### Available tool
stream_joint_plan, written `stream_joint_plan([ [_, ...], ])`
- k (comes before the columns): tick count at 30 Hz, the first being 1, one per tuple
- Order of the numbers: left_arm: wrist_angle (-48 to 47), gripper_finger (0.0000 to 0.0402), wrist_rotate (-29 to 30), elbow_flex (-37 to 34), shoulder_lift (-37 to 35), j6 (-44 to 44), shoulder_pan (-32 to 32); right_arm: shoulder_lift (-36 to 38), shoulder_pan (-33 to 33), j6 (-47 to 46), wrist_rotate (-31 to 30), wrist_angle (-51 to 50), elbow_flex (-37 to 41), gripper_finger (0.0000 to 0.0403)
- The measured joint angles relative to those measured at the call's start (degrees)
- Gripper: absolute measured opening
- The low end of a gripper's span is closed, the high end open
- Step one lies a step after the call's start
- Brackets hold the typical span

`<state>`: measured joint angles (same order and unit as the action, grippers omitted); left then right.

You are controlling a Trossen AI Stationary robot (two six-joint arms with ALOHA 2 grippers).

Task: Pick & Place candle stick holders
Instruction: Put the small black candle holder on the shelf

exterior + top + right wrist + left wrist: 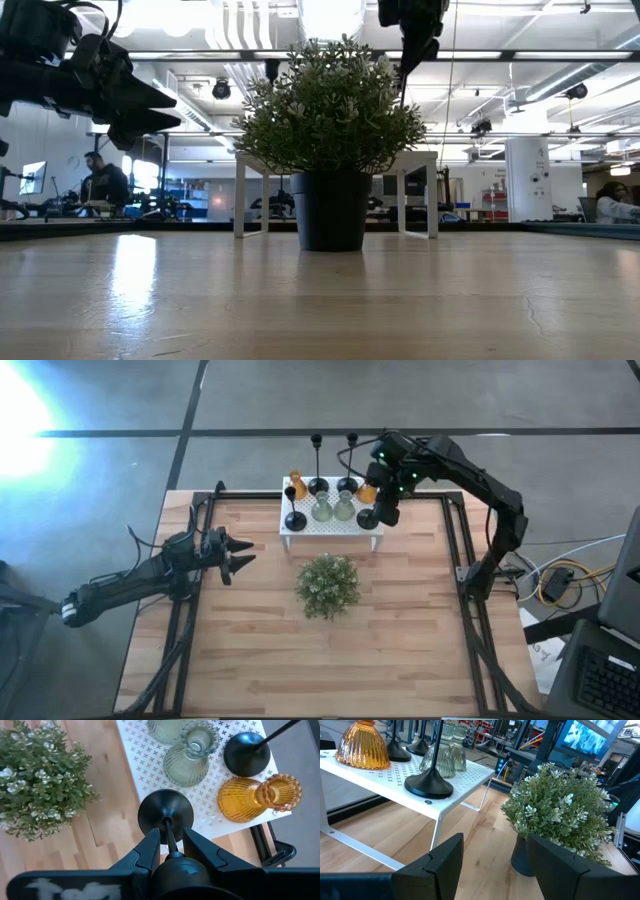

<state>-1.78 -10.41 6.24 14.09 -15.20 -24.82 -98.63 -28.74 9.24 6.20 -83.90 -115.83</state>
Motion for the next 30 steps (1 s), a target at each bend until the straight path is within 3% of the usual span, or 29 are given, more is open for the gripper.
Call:
stream_joint_plan([
  [11, 0.02, 0.0222, 0.0, 0.02, -0.02, 0.0, 0.02, -3.1, -3.5, 2.62, 3.03, -0.45, -1.49, 0.007],
  [30, 0.02, 0.0222, 0.0, 0.02, -0.02, 0.0, 0.01, -6.07, -4.34, 3.92, 2.88, -0.86, -1.4, 0.007],
])
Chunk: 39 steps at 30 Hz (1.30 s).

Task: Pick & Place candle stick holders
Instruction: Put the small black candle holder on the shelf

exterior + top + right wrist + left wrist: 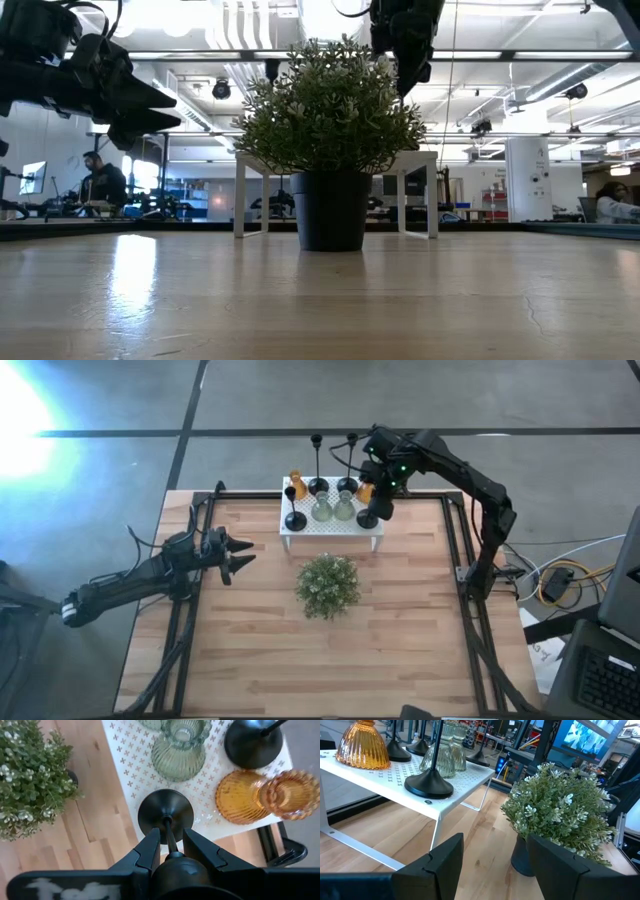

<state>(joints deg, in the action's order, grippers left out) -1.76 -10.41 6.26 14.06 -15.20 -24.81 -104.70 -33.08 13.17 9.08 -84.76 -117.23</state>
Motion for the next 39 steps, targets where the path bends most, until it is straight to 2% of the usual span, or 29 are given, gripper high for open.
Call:
stream_joint_plan([
  [37, -0.02, 0.0222, 0.0, 0.0, 0.0, 0.0, 0.0, -1.89, 0.17, -0.72, -0.06, -0.97, 0.04, 0.007],
  [39, -0.02, 0.0222, 0.0, 0.0, 0.0, 0.0, -0.01, -1.89, 0.18, -1.03, 0.03, -0.86, 0.04, 0.0082],
])
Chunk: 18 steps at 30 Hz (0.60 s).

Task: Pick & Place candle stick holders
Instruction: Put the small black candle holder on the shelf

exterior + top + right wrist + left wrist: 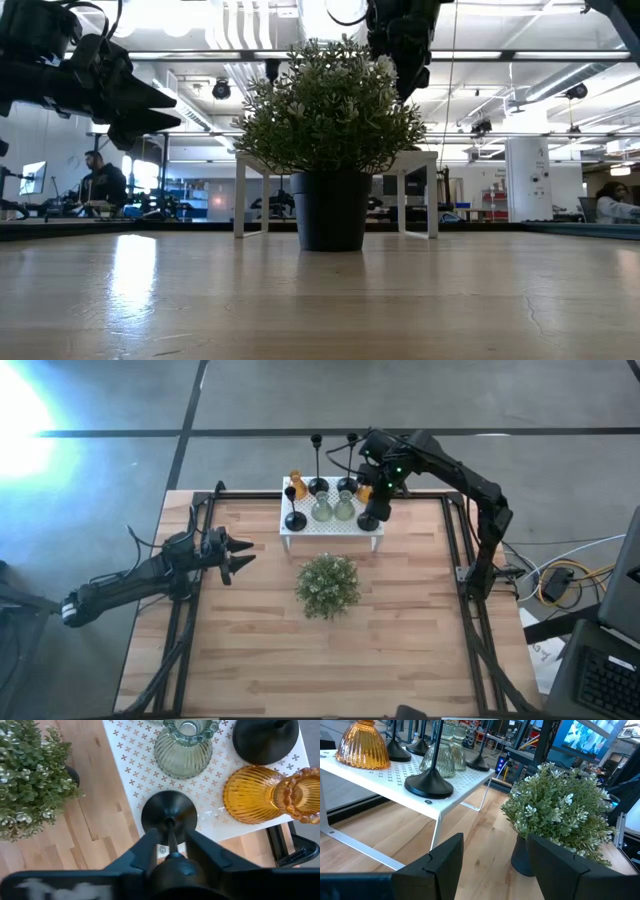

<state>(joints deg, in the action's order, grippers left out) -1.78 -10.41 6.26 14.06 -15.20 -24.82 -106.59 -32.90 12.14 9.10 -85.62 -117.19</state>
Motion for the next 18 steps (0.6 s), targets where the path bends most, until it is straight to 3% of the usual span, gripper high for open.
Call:
stream_joint_plan([
  [7, 0.0, 0.0222, 0.0, 0.0, 0.0, 0.0, 0.02, -0.09, 0.13, 0.05, -0.09, 0.85, -0.02, 0.0189],
  [18, 0.0, 0.0222, 0.0, 0.0, 0.0, 0.0, 0.02, -0.09, 0.24, -0.14, -2.54, 2.89, -0.05, 0.0274],
])
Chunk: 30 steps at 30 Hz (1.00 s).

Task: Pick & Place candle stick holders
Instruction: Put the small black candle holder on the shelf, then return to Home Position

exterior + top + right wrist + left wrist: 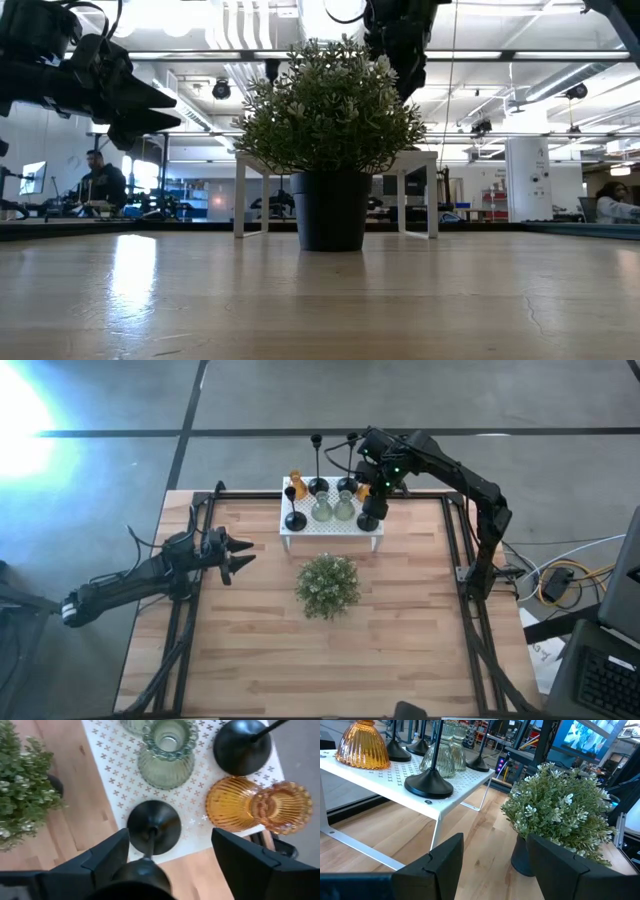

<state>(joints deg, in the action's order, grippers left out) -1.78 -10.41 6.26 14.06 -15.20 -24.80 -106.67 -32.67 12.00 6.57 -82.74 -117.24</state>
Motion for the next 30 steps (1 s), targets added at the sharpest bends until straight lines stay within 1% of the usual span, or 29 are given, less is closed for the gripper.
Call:
stream_joint_plan([
  [8, 0.0, 0.0223, 0.0, -0.01, 0.0, 0.0, 0.0, 0.33, 0.02, -0.27, -0.74, -0.01, -0.03, 0.0317],
  [13, 0.0, 0.0223, 0.0, 0.0, 0.0, 0.0, 0.0, 1.29, 0.02, -0.36, -0.74, -0.22, -0.06, 0.0332],
  [23, 0.02, 0.0223, 0.0, 0.0, 0.0, 0.0, -0.02, 5.94, 0.07, -1.12, -0.68, -1.4, -0.06, 0.0327],
  [30, 0.0, 0.0222, 0.0, 0.0, 0.01, 0.0, -0.02, 10.45, 0.15, -4.47, -0.64, -7.19, 0.53, 0.0327],
])
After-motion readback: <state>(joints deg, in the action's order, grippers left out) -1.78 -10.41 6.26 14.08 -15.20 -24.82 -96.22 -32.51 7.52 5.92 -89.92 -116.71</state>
